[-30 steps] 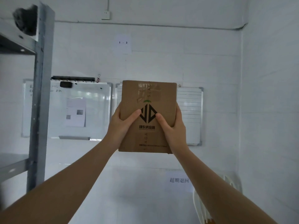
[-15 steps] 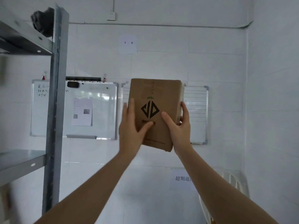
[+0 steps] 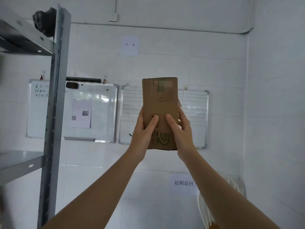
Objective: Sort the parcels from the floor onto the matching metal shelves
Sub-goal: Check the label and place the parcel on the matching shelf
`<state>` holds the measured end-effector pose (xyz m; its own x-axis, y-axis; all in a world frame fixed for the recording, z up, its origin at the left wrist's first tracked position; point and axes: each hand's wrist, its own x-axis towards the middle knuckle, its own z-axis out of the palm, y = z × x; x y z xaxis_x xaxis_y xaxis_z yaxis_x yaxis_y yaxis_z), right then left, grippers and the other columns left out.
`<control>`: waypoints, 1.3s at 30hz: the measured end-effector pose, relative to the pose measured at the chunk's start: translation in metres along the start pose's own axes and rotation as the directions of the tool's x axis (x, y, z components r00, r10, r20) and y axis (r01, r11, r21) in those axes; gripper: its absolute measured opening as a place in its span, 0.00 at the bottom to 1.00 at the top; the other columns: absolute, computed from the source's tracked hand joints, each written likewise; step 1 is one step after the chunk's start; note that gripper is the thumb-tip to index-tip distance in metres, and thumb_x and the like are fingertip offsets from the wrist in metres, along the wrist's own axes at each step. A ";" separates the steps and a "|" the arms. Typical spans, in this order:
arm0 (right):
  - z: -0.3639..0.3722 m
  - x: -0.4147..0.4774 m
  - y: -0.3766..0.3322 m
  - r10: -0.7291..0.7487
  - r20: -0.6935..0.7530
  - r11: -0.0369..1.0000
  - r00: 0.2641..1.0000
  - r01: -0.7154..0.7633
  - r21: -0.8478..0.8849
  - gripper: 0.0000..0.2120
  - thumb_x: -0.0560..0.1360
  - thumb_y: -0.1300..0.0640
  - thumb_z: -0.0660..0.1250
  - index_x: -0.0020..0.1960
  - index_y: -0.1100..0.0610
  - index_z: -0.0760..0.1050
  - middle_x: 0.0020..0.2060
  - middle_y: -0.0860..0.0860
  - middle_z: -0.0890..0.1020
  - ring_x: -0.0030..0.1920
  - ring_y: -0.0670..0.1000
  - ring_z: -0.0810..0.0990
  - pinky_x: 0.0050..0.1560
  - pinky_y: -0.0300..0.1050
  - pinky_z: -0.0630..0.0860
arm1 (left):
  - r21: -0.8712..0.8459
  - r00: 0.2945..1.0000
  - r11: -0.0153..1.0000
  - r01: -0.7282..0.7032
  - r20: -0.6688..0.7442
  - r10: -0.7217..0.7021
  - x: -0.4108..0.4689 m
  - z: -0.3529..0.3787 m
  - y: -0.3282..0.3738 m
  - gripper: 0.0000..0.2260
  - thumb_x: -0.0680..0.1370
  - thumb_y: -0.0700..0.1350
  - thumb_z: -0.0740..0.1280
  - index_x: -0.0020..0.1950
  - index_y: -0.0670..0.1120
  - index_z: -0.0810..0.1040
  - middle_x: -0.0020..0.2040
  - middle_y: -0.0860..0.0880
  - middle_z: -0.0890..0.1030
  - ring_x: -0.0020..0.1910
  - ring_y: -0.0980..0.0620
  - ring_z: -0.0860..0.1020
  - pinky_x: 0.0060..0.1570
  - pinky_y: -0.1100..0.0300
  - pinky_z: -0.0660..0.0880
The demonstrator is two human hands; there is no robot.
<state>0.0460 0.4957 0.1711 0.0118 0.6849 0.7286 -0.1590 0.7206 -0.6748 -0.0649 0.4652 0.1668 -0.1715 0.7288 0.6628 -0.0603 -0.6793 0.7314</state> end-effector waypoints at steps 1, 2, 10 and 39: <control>-0.001 -0.002 -0.002 -0.015 0.032 1.000 0.999 0.015 0.017 0.22 0.73 0.47 0.68 0.65 0.36 0.69 0.62 0.51 0.76 0.60 0.51 0.78 0.56 0.50 0.80 | -0.012 0.999 1.000 0.026 -0.025 -0.027 0.000 0.000 0.001 0.24 0.76 0.55 0.63 0.70 0.58 0.63 0.61 0.52 0.77 0.56 0.53 0.78 0.50 0.54 0.79; -0.002 -0.002 -0.002 -0.022 0.061 0.999 0.998 0.020 0.030 0.21 0.76 0.50 0.66 0.66 0.38 0.67 0.62 0.49 0.77 0.59 0.49 0.79 0.56 0.47 0.80 | -0.021 0.997 0.998 0.053 -0.047 -0.054 0.000 0.001 0.001 0.23 0.75 0.55 0.64 0.70 0.57 0.64 0.61 0.51 0.78 0.56 0.52 0.78 0.52 0.51 0.79; -0.006 -0.005 -0.002 -0.068 0.068 0.997 0.995 0.070 -0.026 0.26 0.76 0.52 0.66 0.72 0.41 0.63 0.61 0.41 0.76 0.58 0.44 0.78 0.53 0.41 0.80 | -0.018 0.988 0.994 0.107 -0.106 -0.109 0.001 0.009 0.003 0.23 0.73 0.55 0.67 0.67 0.54 0.68 0.57 0.52 0.79 0.54 0.50 0.79 0.51 0.51 0.79; -0.057 -0.005 0.030 0.142 -0.096 0.990 0.985 -0.143 0.003 0.22 0.68 0.48 0.73 0.61 0.47 0.77 0.54 0.63 0.79 0.48 0.60 0.84 0.46 0.55 0.82 | -0.092 0.976 0.973 0.211 0.073 -0.205 0.008 -0.023 -0.023 0.27 0.73 0.50 0.67 0.71 0.58 0.64 0.63 0.49 0.78 0.55 0.48 0.80 0.47 0.53 0.79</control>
<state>0.0978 0.5201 0.1403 0.0836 0.7877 0.6103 -0.1619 0.6151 -0.7717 -0.0871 0.4843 0.1514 -0.0836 0.8569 0.5087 -0.1856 -0.5149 0.8369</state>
